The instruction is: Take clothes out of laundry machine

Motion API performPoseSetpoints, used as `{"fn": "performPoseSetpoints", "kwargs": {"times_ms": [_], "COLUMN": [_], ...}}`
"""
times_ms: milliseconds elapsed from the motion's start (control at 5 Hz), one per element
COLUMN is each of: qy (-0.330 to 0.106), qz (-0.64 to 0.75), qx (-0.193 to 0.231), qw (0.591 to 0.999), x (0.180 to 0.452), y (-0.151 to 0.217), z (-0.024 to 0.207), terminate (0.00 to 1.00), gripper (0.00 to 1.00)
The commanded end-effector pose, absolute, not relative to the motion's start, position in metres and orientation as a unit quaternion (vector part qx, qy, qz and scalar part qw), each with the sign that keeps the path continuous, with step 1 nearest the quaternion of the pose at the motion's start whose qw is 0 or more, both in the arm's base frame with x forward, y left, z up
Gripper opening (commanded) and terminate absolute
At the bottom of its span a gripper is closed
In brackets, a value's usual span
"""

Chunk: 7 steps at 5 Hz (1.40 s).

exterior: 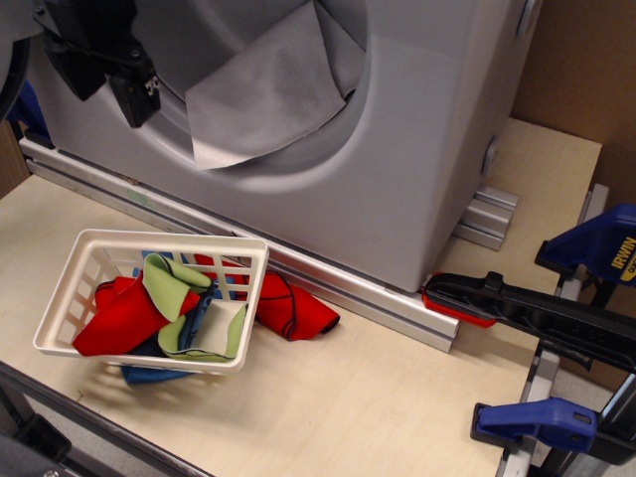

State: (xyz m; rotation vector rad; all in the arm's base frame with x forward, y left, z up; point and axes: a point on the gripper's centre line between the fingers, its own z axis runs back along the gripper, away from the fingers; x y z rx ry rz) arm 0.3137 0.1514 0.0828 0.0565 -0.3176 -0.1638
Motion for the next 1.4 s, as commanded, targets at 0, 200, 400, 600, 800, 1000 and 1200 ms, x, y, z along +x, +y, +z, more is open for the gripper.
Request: {"fn": "performPoseSetpoints", "kwargs": {"times_ms": [0, 200, 400, 600, 800, 1000, 1200], "qy": [-0.236, -0.252, -0.263, -0.27, -0.254, -0.227, -0.22], "qz": [-0.195, -0.211, -0.231, -0.241, -0.254, -0.261, -0.264], "qx": [0.048, 0.038, 0.032, -0.005, -0.038, -0.061, -0.057], "qw": [0.951, 0.944, 0.936, 0.932, 0.932, 0.936, 0.937], "x": [0.333, 0.35, 0.371, 0.393, 0.411, 0.42, 0.423], "y": [0.14, 0.136, 0.13, 0.123, 0.108, 0.097, 0.089], "z": [0.09, 0.095, 0.098, 0.096, 0.086, 0.078, 0.08], "terminate": [0.0, 0.0, 0.0, 0.0, 0.0, 0.0, 0.0], "gripper": [1.0, 1.0, 1.0, 1.0, 1.0, 1.0, 0.0]}}
